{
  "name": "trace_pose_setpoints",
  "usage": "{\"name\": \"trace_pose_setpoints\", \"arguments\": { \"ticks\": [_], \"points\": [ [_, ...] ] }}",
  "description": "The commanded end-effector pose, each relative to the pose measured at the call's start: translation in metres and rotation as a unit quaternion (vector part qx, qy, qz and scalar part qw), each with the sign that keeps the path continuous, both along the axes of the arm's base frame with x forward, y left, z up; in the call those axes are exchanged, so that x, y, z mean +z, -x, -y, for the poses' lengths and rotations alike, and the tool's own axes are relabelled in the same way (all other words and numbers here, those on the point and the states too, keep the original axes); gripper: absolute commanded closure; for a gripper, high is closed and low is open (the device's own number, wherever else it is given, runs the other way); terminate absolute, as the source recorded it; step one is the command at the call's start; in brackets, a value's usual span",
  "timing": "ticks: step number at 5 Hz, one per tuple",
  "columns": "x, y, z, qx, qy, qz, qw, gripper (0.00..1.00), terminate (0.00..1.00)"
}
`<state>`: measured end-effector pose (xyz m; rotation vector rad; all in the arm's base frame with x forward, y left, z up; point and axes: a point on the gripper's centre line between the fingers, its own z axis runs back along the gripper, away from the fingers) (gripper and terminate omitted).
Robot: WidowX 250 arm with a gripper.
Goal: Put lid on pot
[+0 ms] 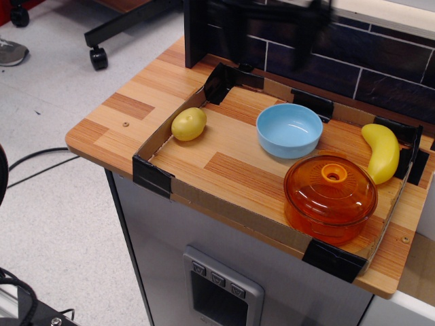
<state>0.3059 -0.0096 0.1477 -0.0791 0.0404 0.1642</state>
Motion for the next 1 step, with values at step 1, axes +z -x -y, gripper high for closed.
{"name": "trace_pose_setpoints", "arguments": {
  "ticks": [1],
  "points": [
    [0.0085, -0.0069, -0.0316, -0.037, -0.023, -0.008, 0.999, 0.0, 1.0]
  ]
}}
